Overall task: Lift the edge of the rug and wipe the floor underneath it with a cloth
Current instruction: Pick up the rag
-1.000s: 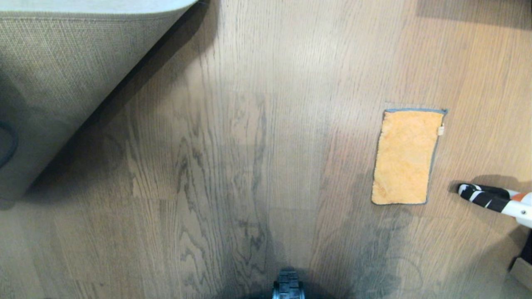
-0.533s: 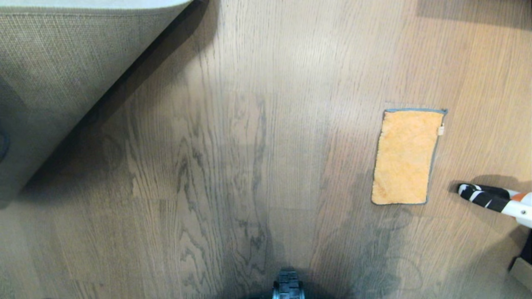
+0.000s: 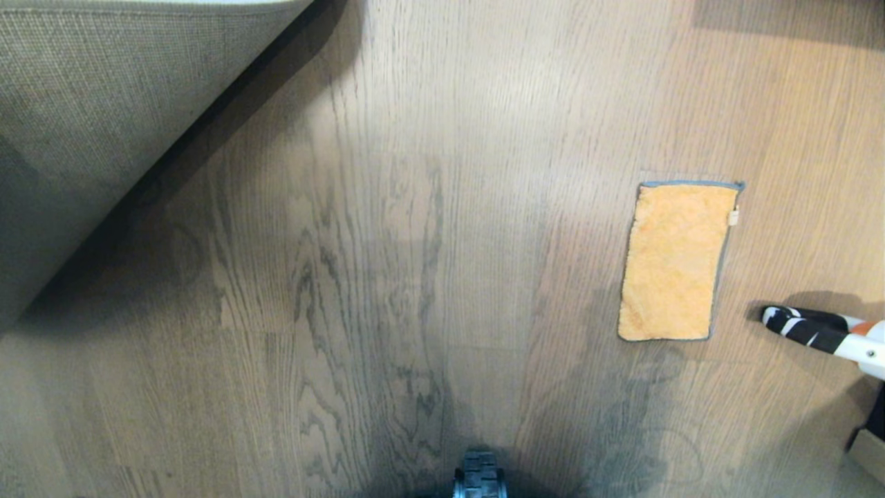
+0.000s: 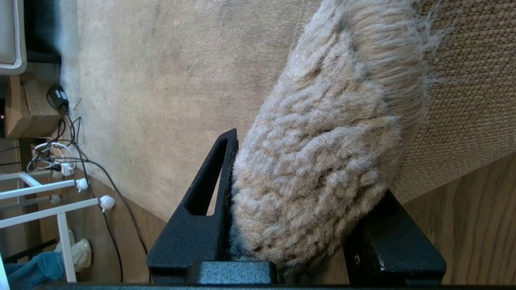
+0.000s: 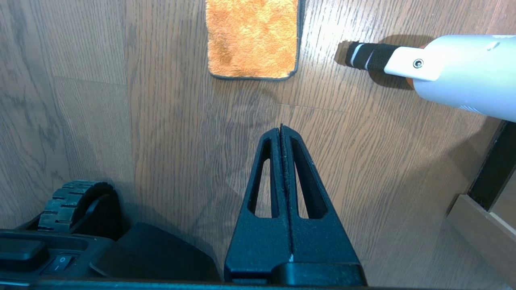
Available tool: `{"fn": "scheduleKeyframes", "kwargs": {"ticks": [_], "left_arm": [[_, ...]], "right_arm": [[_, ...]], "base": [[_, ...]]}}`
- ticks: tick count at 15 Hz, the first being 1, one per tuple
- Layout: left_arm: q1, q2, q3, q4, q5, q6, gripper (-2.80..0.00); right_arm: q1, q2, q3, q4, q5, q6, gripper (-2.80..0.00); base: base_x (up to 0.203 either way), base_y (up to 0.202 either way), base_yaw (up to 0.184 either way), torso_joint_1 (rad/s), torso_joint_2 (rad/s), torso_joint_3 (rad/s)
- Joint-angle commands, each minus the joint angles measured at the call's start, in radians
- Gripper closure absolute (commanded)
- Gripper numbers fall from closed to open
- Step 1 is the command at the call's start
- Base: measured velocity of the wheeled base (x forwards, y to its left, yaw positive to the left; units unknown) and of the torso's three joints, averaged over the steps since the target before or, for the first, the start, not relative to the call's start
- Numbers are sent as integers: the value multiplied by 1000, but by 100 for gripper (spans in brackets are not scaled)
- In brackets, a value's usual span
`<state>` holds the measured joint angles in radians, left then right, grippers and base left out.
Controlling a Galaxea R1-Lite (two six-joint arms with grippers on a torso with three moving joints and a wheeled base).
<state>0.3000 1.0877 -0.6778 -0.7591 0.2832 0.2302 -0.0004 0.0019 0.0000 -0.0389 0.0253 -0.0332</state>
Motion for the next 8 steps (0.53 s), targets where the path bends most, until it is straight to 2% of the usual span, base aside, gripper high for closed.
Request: {"fn": "scheduleKeyframes", "kwargs": {"ticks": [1,5,8], "left_arm": [[-4,-6,11,-9,2,1,0],[-9,-3,55,-68,4,0,0],[-9,0,66,-72,4,0,0]], "right_arm": [[0,0,0,-1,1,-1,0],[0,0,0,-1,1,-1,0],[0,0,0,-1,1,-1,0]], "base": [[0,0,0,0,0,0],[0,0,0,0,0,0],[0,0,0,0,0,0]]}}
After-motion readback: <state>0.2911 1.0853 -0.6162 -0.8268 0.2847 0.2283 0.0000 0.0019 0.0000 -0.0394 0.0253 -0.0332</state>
